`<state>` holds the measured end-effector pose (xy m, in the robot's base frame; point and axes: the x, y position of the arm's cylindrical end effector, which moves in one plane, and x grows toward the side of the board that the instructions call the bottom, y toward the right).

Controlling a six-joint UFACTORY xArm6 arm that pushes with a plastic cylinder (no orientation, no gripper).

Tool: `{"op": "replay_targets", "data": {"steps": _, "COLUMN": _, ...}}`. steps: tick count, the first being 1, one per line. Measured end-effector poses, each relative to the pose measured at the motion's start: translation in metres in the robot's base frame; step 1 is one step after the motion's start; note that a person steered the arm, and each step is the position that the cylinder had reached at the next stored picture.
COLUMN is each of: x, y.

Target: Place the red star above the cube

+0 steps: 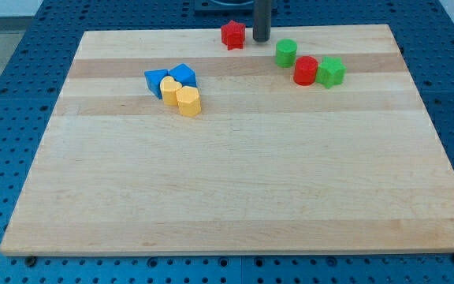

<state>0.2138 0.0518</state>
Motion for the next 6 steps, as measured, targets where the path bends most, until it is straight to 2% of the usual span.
{"op": "replay_targets", "data": {"steps": 1, "x": -0.003, "y": -0.007}}
{"op": "replay_targets", "data": {"steps": 5, "x": 0.002, "y": -0.133}}
{"op": "replay_targets", "data": {"steps": 6, "x": 0.011, "y": -0.124}}
